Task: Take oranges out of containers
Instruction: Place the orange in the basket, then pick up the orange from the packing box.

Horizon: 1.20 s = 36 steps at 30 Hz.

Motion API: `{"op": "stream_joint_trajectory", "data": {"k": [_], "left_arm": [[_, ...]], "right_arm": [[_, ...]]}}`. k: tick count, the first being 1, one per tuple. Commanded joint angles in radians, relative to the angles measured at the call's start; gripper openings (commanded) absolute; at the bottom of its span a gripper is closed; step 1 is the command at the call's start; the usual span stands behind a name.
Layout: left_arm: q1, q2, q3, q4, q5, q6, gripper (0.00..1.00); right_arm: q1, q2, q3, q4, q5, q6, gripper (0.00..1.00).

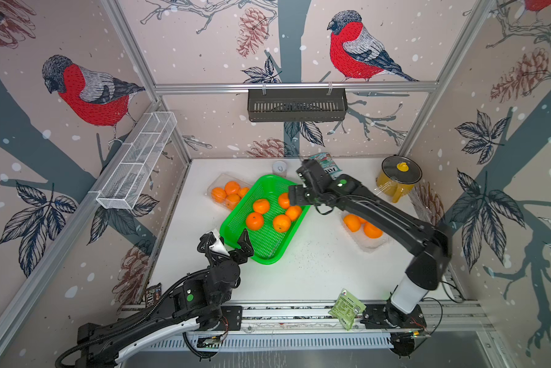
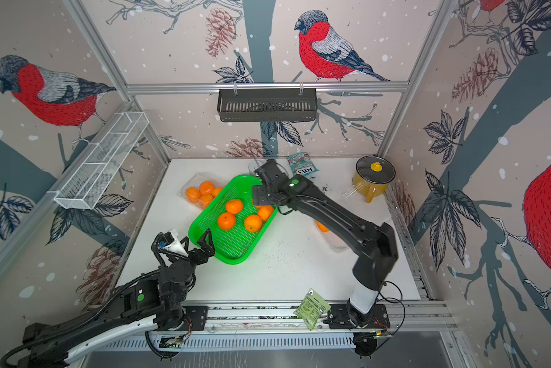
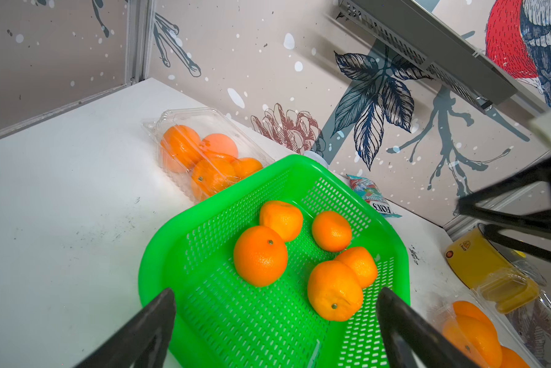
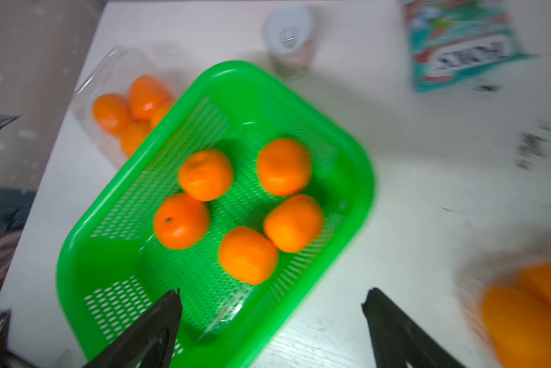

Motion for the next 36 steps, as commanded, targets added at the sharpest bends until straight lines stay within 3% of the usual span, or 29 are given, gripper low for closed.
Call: {"op": "stream_joint_trajectory", "data": {"k": [1, 5, 10, 18, 36], "left_arm": [[0.002, 0.012, -0.008, 0.039, -0.008, 0.021, 0.96], [0.002, 0.038, -0.021, 0.098, 0.004, 0.043, 0.96], [0.002, 0.084, -0.014, 0.122, 0.020, 0.049, 0.96], [0.002, 0.103, -0.019, 0.116, 0.034, 0.024, 0.96], [0.002, 0.101, -0.030, 0.119, 0.035, 0.012, 0.96]], "right_arm": [[-0.112, -0.208, -0.242, -0.008, 0.135, 0.171, 0.89], [-0.245, -0.426, -0.532, 0.113, 0.090, 0.245, 0.88], [-0.310, -0.429, -0.671, 0.168, 0.012, 0.234, 0.87], [-0.372, -0.367, -0.682, 0.231, -0.038, 0.284, 0.94], [-0.398, -0.218, -0.713, 0.349, -0.047, 0.366, 0.83]]}}
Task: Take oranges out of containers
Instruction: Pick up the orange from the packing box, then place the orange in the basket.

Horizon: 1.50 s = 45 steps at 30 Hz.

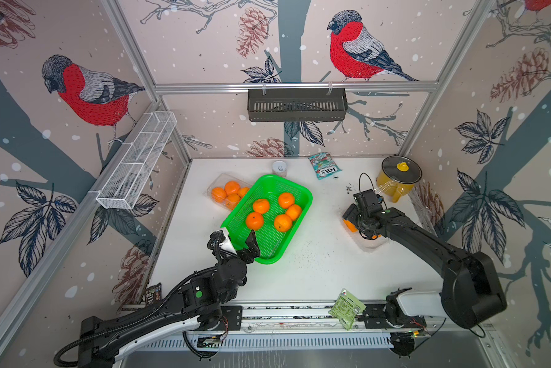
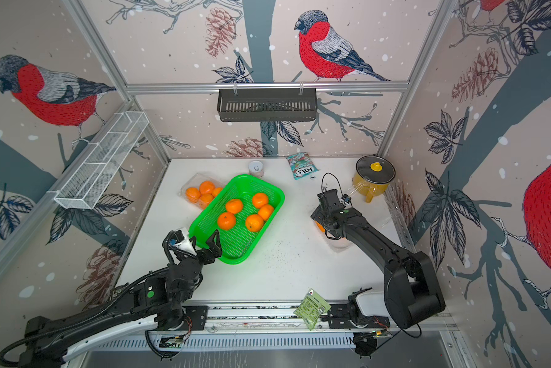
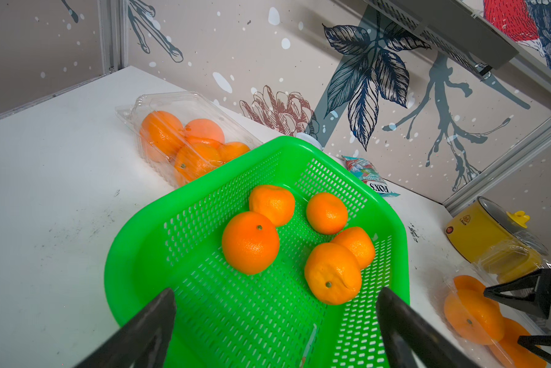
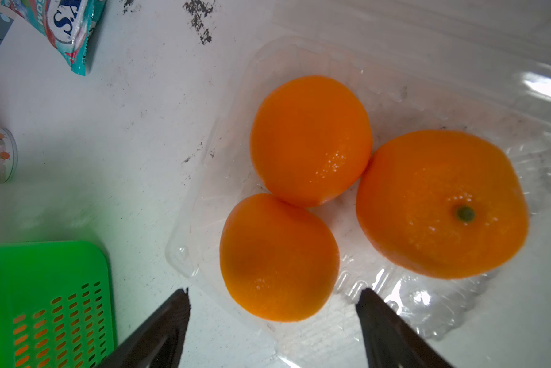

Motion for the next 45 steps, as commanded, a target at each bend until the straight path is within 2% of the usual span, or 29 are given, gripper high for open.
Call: {"op": "stream_joint_trajectory", "data": {"k": [1, 14, 17, 18, 21, 24, 27, 31, 35, 37, 40, 43, 45], "left_arm": [[0.002, -0.001, -0.004, 0.014, -0.016, -0.015, 0.96], [0.002, 0.010, -0.013, 0.021, -0.013, -0.026, 0.96], [0.002, 0.007, -0.012, 0.018, -0.011, -0.027, 0.95], [0.002, 0.005, -0.010, 0.015, -0.010, -0.028, 0.96], [0.002, -0.003, -0.009, 0.010, -0.011, -0.030, 0.96], [0.002, -0.006, -0.006, 0.013, -0.011, -0.027, 0.95], [0.002, -0.002, 0.003, 0.018, -0.016, -0.016, 0.95], [0.002, 0.011, 0.023, -0.004, -0.040, -0.014, 0.95], [0.001, -0.004, 0.040, -0.062, -0.052, -0.034, 0.95], [0.002, -0.025, 0.043, -0.094, -0.051, -0.052, 0.95], [0.002, -0.073, 0.042, -0.124, -0.030, -0.060, 0.95], [0.002, -0.129, 0.033, -0.130, -0.011, -0.045, 0.95], [0.002, -0.164, 0.022, -0.125, -0.006, -0.026, 0.95]], "right_arm": [[-0.014, 0.013, -0.010, 0.040, 0.005, 0.013, 0.82], [-0.020, 0.109, -0.024, 0.078, -0.021, -0.005, 0.80], [-0.019, 0.072, -0.010, 0.046, 0.016, -0.042, 0.68], [-0.019, 0.042, -0.007, 0.038, 0.025, -0.059, 0.60], [0.003, -0.081, 0.016, 0.010, 0.065, -0.101, 0.44], [0.071, -0.208, 0.076, 0.021, 0.098, -0.166, 0.37], [0.208, -0.251, 0.163, 0.112, 0.101, -0.273, 0.35], [0.329, -0.081, 0.337, 0.148, -0.041, -0.319, 0.35], [0.436, 0.215, 0.544, 0.125, -0.112, -0.367, 0.36], [0.459, 0.367, 0.664, 0.089, -0.174, -0.374, 0.36], [0.490, 0.556, 0.823, 0.024, -0.189, -0.387, 0.38], [0.497, 0.682, 0.902, 0.012, -0.223, -0.390, 0.42], [0.493, 0.744, 0.942, -0.007, -0.239, -0.396, 0.49]]}}
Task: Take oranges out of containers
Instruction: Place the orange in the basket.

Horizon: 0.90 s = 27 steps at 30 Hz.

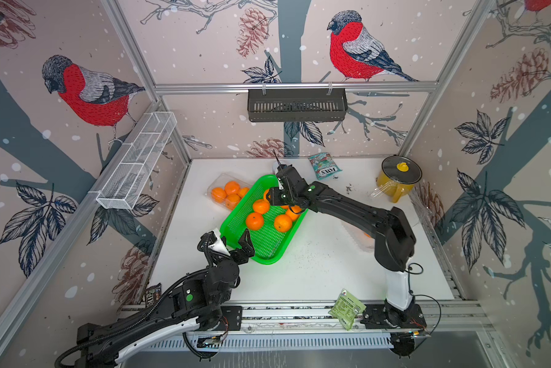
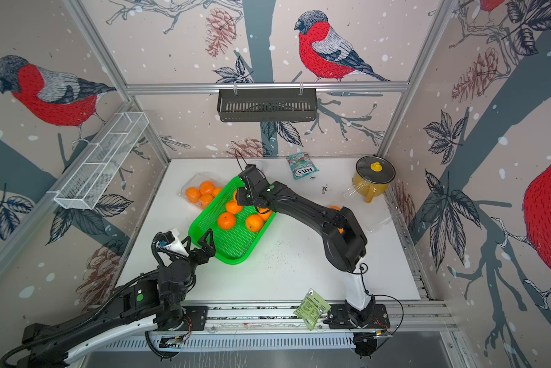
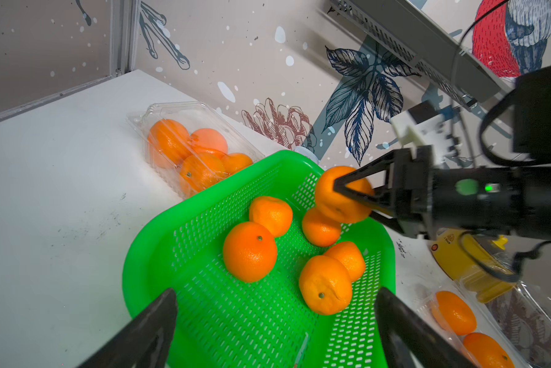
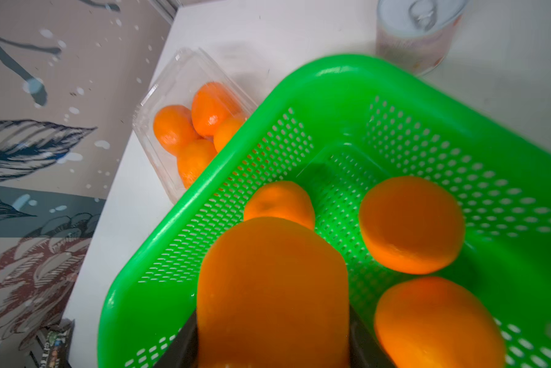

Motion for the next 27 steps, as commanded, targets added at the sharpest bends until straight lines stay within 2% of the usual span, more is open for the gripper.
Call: {"op": "stream_joint_trajectory", "data": {"k": [1, 3, 6, 10, 13, 15, 18, 22, 27], "left_arm": [[0.002, -0.044, -0.012, -0.022, 0.002, 0.010, 0.95], [0.002, -0.069, -0.014, -0.034, -0.002, 0.015, 0.94], [0.001, -0.089, -0.014, -0.053, -0.009, 0.018, 0.94], [0.002, -0.077, -0.017, -0.038, -0.005, 0.026, 0.94], [0.002, -0.050, -0.019, -0.014, 0.003, 0.032, 0.94], [0.002, -0.028, -0.020, 0.001, 0.006, 0.037, 0.94], [0.002, 0.007, -0.025, 0.033, 0.013, 0.048, 0.94], [0.002, 0.042, -0.047, 0.110, 0.025, 0.080, 0.95], [0.002, 0.065, -0.052, 0.141, 0.043, 0.090, 0.95]], "right_arm": [[-0.003, 0.080, 0.068, -0.085, -0.045, -0.034, 0.53], [-0.003, 0.119, 0.120, -0.147, -0.030, -0.048, 0.58], [0.002, 0.105, 0.122, -0.179, 0.006, -0.064, 0.78], [0.011, 0.002, 0.109, -0.230, 0.109, -0.097, 1.00], [-0.005, -0.117, 0.089, -0.305, 0.215, -0.106, 0.99], [-0.047, -0.225, 0.018, -0.361, 0.314, -0.048, 0.99], [-0.166, -0.438, -0.218, -0.381, 0.389, 0.082, 0.99], [-0.299, -0.707, -0.583, -0.306, 0.388, 0.120, 1.00], [-0.443, -0.869, -0.816, -0.336, 0.339, 0.079, 0.98]]}}
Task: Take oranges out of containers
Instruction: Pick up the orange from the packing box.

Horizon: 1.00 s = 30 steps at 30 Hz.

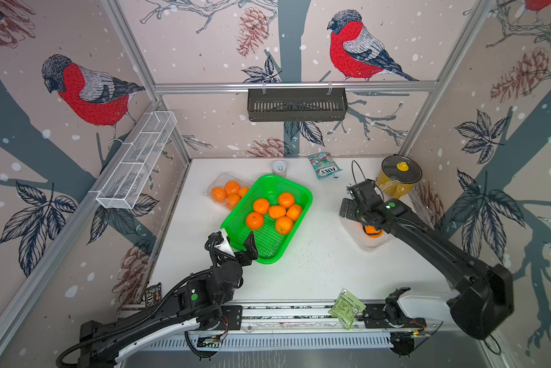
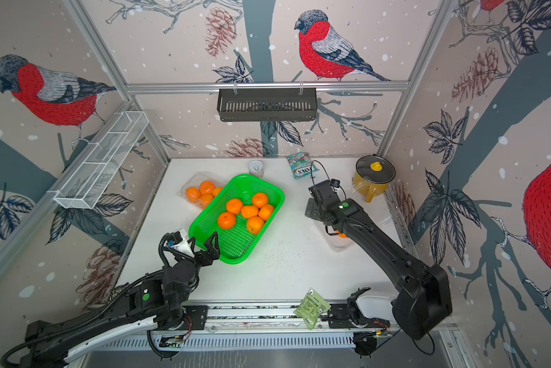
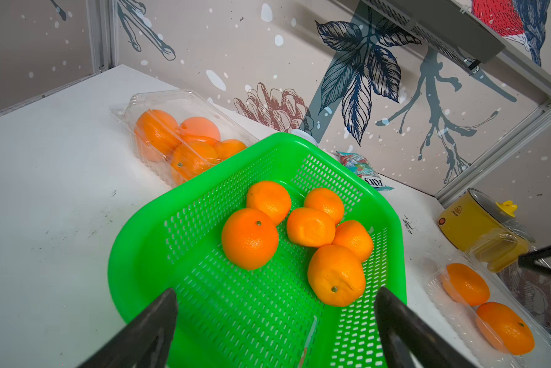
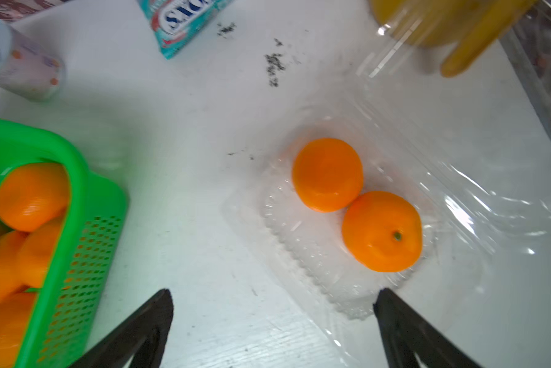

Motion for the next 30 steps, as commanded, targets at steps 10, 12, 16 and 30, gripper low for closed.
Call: {"op": "stream_joint_trajectory", "data": {"k": [10, 12, 16, 30], "left_arm": [[0.002, -0.002, -0.012, 0.077, 0.018, -0.004, 0.95], [0.002, -0.002, -0.012, 0.072, 0.020, -0.009, 0.95], [0.002, -0.007, -0.010, 0.057, 0.020, -0.015, 0.95], [0.002, 0.003, -0.008, 0.044, 0.008, -0.033, 0.95]], "right_arm": [[-0.261, -0.051, -0.241, 0.053, -0.116, -0.054, 0.95], [-0.263, -0.010, -0.235, 0.065, -0.126, -0.063, 0.95], [-0.251, 0.050, -0.225, 0.105, -0.139, -0.073, 0.92], [-0.170, 0.132, -0.074, -0.046, 0.131, -0.083, 0.92]]}}
